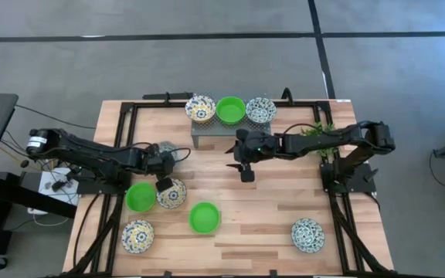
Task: Pick & Place Mini bowls
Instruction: Stack the top green patterned bowl on top of the green patterned bowl on the shelf
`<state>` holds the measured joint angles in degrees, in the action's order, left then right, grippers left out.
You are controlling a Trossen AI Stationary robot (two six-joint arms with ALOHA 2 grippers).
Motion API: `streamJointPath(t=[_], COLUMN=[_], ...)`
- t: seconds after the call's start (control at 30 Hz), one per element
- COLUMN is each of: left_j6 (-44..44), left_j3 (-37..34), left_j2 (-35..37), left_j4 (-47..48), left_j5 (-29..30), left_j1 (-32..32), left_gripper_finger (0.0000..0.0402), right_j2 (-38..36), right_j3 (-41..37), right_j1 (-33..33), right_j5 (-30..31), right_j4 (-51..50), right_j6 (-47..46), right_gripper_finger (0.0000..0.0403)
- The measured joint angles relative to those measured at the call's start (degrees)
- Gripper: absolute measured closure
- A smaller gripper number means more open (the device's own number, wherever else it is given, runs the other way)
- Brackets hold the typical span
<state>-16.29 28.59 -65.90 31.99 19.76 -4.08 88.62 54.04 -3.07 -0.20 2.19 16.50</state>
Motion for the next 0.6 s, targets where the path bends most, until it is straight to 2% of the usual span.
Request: streamJointPath(t=[0.33, 0.47, 0.6], left_j6=[4.2, 10.6, 17.5], left_j3=[6.0, 8.1, 8.6], left_j2=[-0.1, -0.3, -1.1], left_j4=[-2.8, -6.1, -7.2], left_j5=[-4.5, -7.4, -7.6], left_j1=[-1.7, -4.0, -5.7], left_gripper_finger=[0.0389, 0.0379, 0.0375], right_j2=[5.8, 9.5, 13.3], right_j3=[0.6, 4.8, 10.3], right_j1=[2.4, 3.1, 3.8], right_j5=[-1.6, -1.7, -1.7], right_j4=[5.4, 5.5, 3.8], right_j6=[6.2, 7.8, 10.3], right_gripper_finger=[0.023, 0.0229, 0.0218])
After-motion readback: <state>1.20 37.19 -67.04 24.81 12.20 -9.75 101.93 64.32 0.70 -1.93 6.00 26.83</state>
